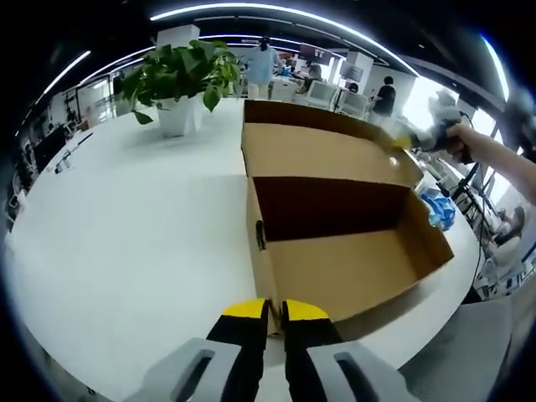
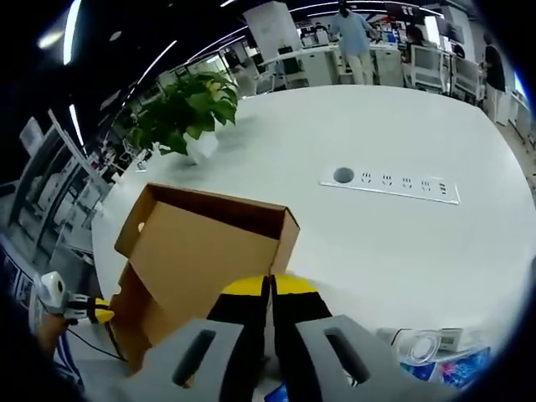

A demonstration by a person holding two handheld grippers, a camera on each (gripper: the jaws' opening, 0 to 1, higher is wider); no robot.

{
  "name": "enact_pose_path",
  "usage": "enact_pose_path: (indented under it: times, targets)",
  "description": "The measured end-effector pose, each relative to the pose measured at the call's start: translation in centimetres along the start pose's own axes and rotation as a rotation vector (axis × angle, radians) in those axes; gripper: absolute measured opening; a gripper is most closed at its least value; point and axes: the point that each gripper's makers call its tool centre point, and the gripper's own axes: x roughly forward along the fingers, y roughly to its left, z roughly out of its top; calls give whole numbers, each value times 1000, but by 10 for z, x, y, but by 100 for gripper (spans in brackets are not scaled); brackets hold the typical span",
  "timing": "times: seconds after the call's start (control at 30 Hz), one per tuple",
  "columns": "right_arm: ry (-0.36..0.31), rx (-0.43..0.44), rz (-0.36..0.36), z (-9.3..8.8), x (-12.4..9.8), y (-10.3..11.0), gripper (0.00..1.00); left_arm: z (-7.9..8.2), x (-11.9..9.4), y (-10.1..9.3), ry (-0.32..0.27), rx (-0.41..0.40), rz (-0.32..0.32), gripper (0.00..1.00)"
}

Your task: Operate the shoe box by opening the lid, removing the specified soft item, and placing it in the target area until the item is outside and the box remains undamaged.

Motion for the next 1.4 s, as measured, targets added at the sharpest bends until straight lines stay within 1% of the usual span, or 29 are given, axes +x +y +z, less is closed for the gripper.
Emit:
enact_pose_path:
  times: [0.43,0.8,1.1,1.4]
  targets:
    - [-53,-60,21,8,-21,16,0,0,-1,0,-4,2,2,6]
    - [-94,-102,20,6,-39,28,0,0,-1,0,-12,2,0,6]
    - [-136,-143,11,-1,-57,39,0,0,-1,0,-18,-4,-3,6]
    - [-167,-176,11,-12,-74,49,0,0,-1,0,-27,-1,-3,6]
